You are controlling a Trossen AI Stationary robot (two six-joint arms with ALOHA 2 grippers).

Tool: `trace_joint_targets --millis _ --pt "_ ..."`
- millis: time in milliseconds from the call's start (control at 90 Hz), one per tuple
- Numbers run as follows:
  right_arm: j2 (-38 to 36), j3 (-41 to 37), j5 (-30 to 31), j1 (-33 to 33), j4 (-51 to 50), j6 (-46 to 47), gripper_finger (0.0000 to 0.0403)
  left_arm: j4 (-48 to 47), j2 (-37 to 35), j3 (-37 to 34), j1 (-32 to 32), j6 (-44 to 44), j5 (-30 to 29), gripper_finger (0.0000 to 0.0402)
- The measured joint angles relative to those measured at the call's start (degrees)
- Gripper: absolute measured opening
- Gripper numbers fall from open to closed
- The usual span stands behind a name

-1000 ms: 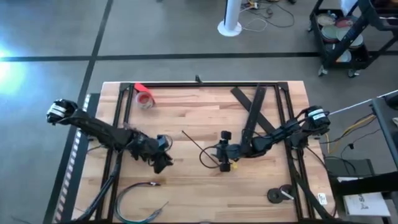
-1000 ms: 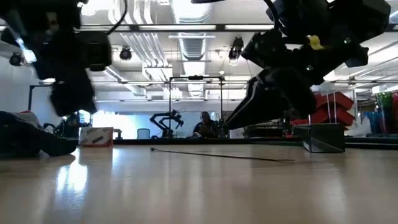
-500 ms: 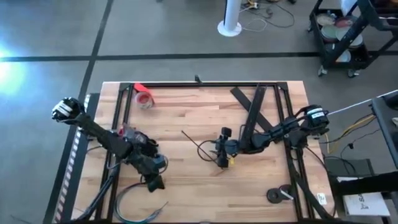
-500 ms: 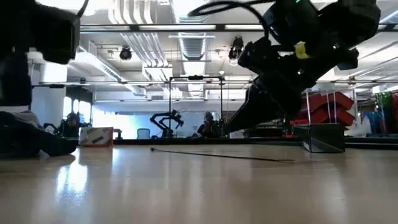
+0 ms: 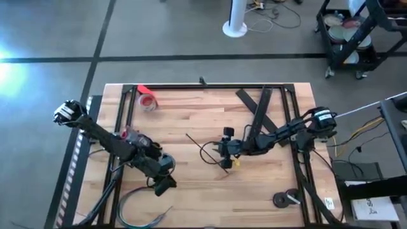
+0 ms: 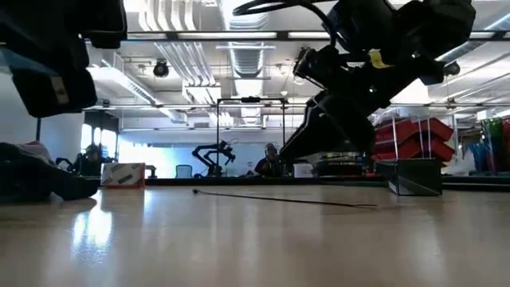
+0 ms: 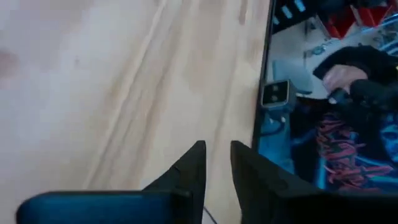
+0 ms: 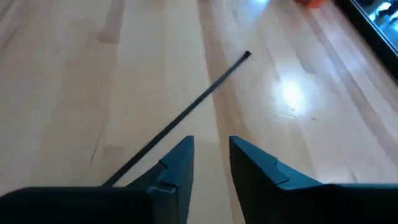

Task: Ziptie cables
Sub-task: Wrap the zip tie around the cable bundle

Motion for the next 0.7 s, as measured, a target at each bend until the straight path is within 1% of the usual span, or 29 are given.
trace_joint_targets --millis 122,178,233,300,411,500,578,700 --pt "0.0 0.47 -0.1 -0.51 0.19 2.15 0.0048 -3.37 0.16 -0.11 -3.13 -6.33 4.11 0.006" --pt "0.0 0.7 -0.06 -0.9 0.17 5.04 0.0048 -4.64 0.34 -0.12 -5.12 -8.91 4.31 0.0063" --pt "0.0 0.79 0.02 -1.1 0.19 6.88 0.0057 -7.37 0.35 -0.41 -6.55 -11.0 4.29 0.0069" --pt "0.02 0.79 0.07 -1.07 0.19 7.17 0.0078 -10.7 0.38 -0.43 -7.47 -12.63 4.14 0.008" --pt "0.04 0.79 -0.06 -0.98 0.17 5.54 0.0127 -17.22 0.28 -0.09 -8.15 -13.3 3.48 0.0106" --pt "0.04 0.79 -0.04 -1.03 0.12 5.01 0.0166 -17.22 0.4 -0.46 -8.38 -12.51 1.06 0.0128" --pt "0.04 0.79 -0.04 -0.99 -0.09 5.29 0.0196 -17.66 1.39 -0.81 -8.42 -9.71 -0.46 0.0143" --pt "0.07 0.77 -0.28 -0.86 -1.16 5.29 0.0229 -17.61 4.49 -0.83 -9.02 -5.07 -0.55 0.015"
